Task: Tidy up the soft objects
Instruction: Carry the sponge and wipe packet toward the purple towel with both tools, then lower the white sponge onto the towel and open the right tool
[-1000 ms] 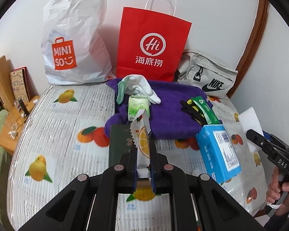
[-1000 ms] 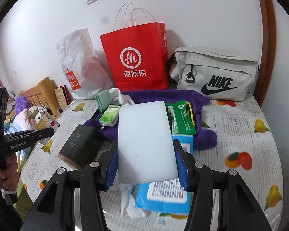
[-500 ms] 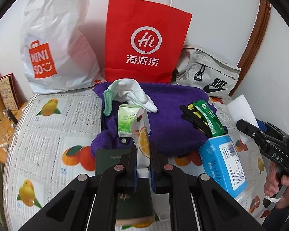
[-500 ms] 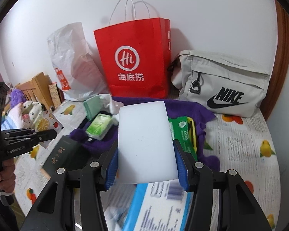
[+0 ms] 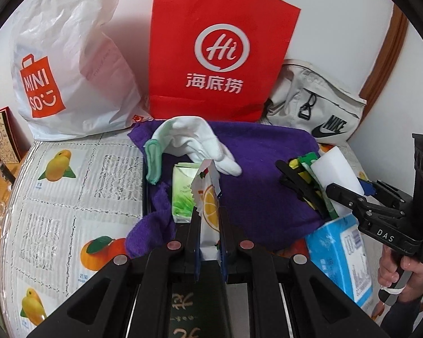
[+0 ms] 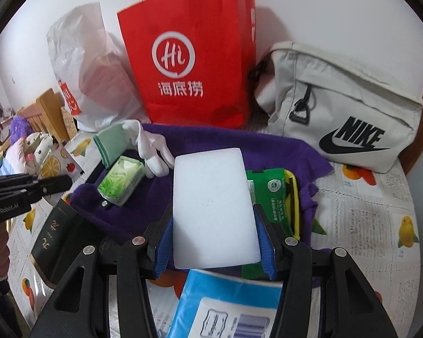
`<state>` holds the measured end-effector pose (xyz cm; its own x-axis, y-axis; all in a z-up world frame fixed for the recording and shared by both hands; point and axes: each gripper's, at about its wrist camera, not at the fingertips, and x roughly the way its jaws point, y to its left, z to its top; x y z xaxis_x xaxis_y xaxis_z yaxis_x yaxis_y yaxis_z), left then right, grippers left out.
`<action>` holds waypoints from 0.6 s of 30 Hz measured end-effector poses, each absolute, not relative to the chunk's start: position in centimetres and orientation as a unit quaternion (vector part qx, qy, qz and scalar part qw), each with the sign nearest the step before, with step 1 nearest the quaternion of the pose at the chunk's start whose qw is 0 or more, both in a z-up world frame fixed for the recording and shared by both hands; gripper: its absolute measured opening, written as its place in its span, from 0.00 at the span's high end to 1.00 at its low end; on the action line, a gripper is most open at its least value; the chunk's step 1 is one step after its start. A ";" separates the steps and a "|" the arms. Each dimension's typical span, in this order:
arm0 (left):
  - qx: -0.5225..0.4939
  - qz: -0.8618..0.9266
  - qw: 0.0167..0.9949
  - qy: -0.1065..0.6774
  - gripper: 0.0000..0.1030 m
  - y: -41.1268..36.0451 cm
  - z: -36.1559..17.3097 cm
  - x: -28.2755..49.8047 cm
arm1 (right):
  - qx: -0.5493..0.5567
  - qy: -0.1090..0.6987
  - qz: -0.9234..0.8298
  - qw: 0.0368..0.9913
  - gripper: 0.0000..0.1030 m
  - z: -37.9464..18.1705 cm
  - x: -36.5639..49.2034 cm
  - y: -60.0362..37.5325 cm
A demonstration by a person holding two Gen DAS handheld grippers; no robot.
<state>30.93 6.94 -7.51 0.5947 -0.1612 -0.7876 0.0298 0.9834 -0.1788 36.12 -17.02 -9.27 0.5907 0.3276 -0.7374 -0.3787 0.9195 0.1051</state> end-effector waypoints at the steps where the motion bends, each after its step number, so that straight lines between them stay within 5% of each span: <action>1: -0.074 -0.054 0.889 0.448 0.90 7.1 -7.7 31.0 | -0.033 0.411 0.199 0.889 0.50 -9.5 36.4 -16.9; 18: -0.084 -0.060 0.882 0.459 0.90 8.1 -9.5 33.2 | -0.061 0.469 0.213 0.855 0.50 -13.1 40.3 -14.5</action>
<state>33.21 8.07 -9.52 0.5714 -0.1839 -0.7998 0.0293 0.9785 -0.2041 40.29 -14.48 -13.13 0.4700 0.3063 -0.8278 -0.4215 0.9019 0.0944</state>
